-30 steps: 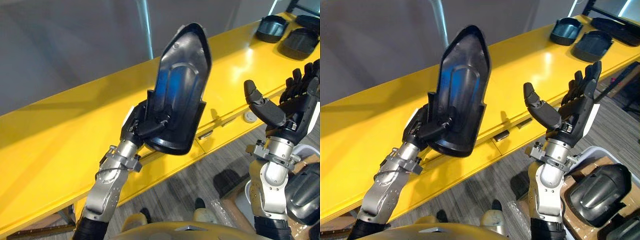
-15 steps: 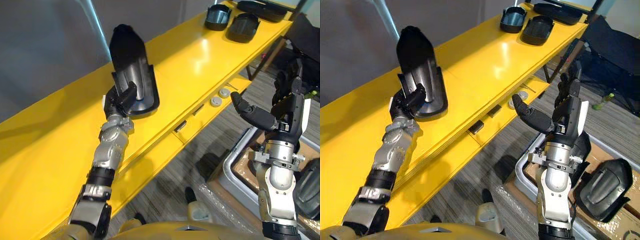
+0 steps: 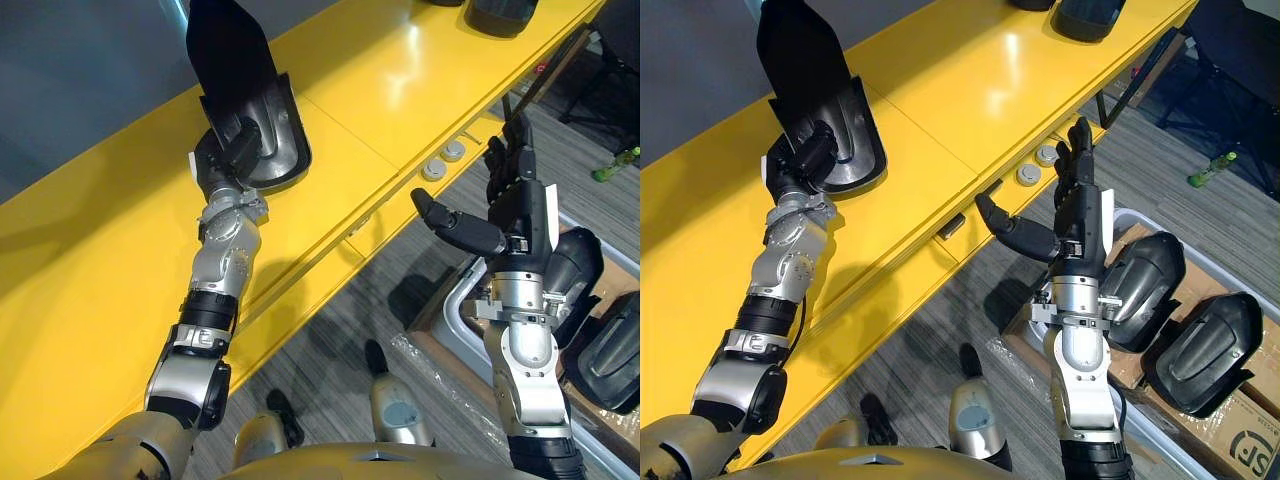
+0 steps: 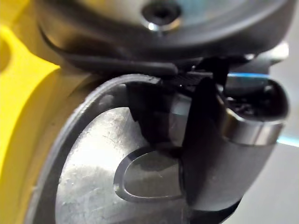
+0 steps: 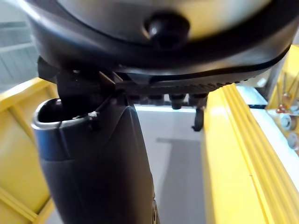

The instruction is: Walk over and take three plastic housings, then place them on the shelf

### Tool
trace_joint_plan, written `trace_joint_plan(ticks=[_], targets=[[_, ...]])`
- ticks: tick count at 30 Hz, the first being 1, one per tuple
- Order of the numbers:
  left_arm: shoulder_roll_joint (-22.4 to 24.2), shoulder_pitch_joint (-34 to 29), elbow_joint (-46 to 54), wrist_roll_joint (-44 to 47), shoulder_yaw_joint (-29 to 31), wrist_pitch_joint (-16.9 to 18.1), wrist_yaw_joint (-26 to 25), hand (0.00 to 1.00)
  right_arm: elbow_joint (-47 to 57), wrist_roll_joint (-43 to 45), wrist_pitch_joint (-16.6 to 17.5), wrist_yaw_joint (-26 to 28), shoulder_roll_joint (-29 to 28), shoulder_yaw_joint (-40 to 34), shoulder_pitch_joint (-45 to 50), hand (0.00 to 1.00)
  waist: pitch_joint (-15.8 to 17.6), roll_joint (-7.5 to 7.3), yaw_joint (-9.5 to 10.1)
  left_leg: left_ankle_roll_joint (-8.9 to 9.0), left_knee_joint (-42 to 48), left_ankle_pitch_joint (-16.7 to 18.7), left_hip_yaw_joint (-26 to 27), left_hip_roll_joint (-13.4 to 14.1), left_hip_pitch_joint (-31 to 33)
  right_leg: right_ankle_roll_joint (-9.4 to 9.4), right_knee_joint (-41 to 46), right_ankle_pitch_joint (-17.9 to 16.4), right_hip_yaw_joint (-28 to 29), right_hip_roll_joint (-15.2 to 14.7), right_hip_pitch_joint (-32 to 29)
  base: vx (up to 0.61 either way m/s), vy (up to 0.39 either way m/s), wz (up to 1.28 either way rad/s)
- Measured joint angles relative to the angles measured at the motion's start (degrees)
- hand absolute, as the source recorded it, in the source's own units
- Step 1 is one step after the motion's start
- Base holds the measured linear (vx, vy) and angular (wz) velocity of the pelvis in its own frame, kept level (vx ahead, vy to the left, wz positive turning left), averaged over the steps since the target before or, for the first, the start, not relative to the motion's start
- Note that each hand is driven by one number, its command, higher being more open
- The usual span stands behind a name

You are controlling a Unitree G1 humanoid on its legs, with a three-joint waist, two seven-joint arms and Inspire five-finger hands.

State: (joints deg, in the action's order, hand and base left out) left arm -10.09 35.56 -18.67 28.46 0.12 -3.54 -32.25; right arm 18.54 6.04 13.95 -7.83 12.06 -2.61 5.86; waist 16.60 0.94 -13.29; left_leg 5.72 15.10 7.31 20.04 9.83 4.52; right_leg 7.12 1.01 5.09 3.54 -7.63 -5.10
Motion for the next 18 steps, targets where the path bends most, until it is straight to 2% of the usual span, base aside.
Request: trace_joint_plan(ticks=[9, 18], targets=[[0.0, 1.4, -1.2, -4.6, -2.0, -0.7, -3.0, 1.0, -0.4, 0.0, -1.1, -0.3, -0.1, 2.8, 0.0, 1.0, 1.1, 0.14, 0.41, 0.13, 0.9, 0.6, 0.0, 0.7, 0.1, 0.02, 0.0, 0.0, -0.2, 0.4, 0.3, 0.0, 0.003, 0.0], [0.0, 1.7, -1.9, -4.6, -2.3, -1.8, -2.5, 1.0, -0.4, 2.3, -1.1, -0.6, -0.8, 3.8, 2.0, 1.0, 1.3, 0.14, 0.52, 0.19, 0.4, 0.6, -0.1, 0.8, -1.0, 0.12, -0.2, -0.1, -0.7, 0.4, 1.5, 0.0, 0.0, 0.0]])
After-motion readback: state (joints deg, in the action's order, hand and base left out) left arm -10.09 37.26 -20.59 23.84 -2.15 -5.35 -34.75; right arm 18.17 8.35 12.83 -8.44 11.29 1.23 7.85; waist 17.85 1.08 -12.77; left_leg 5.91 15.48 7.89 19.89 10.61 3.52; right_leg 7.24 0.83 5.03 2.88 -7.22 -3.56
